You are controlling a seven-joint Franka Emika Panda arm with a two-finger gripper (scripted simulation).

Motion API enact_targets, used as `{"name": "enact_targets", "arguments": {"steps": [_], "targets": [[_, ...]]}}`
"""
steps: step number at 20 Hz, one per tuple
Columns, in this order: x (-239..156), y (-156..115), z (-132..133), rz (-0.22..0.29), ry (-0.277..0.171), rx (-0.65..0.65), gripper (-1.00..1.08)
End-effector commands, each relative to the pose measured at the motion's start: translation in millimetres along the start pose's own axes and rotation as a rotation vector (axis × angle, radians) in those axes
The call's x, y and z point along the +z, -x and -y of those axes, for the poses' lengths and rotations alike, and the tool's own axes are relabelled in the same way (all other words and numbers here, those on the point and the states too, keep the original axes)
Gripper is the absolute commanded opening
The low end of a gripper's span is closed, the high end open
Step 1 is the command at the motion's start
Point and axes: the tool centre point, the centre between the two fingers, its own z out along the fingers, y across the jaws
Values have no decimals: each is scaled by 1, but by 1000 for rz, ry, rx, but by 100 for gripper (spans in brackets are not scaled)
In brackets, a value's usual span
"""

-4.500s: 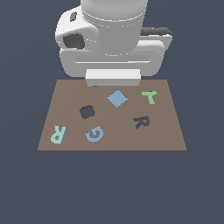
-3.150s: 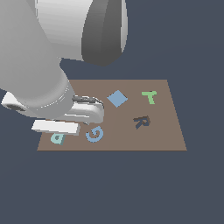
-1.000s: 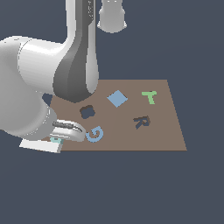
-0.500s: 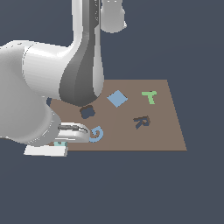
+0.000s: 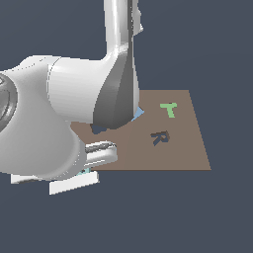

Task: Insert a designated object into the corresponding slot on a board.

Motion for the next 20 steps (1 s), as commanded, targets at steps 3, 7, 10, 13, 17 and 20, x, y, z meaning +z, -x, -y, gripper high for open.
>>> {"name": "enact_targets", "arguments": {"steps": [3,7,10,13,17,20], "targets": [[-1,-15,22,0,0,-148,-100],[-2,-25,42,0,0,-272,-100],[-2,-30,57,-1,0,-362,-100],[-3,-35,73,-1,0,-452,-100],[-3,-38,95,-1,0,-575,-100],[-4,-38,112,-1,0,-670,-100]]}}
